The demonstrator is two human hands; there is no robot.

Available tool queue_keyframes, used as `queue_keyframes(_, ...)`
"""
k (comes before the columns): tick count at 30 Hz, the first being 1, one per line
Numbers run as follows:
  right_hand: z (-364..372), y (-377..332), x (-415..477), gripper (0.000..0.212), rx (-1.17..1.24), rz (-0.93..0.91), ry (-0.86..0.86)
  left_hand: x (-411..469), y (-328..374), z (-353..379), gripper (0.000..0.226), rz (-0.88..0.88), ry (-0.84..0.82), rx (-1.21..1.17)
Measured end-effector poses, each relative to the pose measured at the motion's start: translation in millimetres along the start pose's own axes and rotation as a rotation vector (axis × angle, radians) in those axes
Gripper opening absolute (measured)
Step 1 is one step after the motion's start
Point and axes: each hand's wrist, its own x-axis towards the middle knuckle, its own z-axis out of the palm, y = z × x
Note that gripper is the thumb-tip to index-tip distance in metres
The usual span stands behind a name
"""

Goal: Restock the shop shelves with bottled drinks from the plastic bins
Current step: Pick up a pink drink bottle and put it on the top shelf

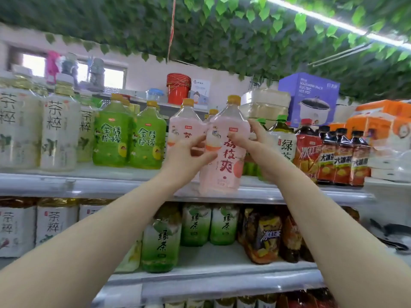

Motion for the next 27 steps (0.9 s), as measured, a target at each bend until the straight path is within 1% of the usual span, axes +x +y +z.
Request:
queue_keyframes(3,-10,7,24,0.051,0.027,0.005,0.024,12,-3,14,0.062,0.098,0.069,0.131)
queue_keyframes(5,-14,11,36,0.054,0.010,-0.004,-0.001,19,-10,23,0.068,0.158,0.087,0.202)
queue_keyframes(8,-12,20,50,0.056,0.007,-0.011,-0.040,27,-23,29,0.074,0.198,0.116,0.294)
queue_keyframes(11,-9,35,64,0.061,0.029,-0.001,-0.044,32,-33,30,0.076,0.250,0.134,0.397)
queue_keyframes(17,0,47,80,0.062,0.071,0.005,-0.069,32,-40,27,0.068,0.352,0.140,0.614)
queue_keyframes(22,3,58,85,0.061,0.072,0.016,-0.096,29,-51,32,0.060,0.495,0.143,0.727)
queue_keyframes(25,6,68,85,0.064,0.113,0.009,-0.073,28,-56,35,0.060,0.553,0.127,0.793)
queue_keyframes(27,7,72,84,0.064,0.095,-0.031,-0.038,26,-57,37,0.058,0.573,0.122,0.829)
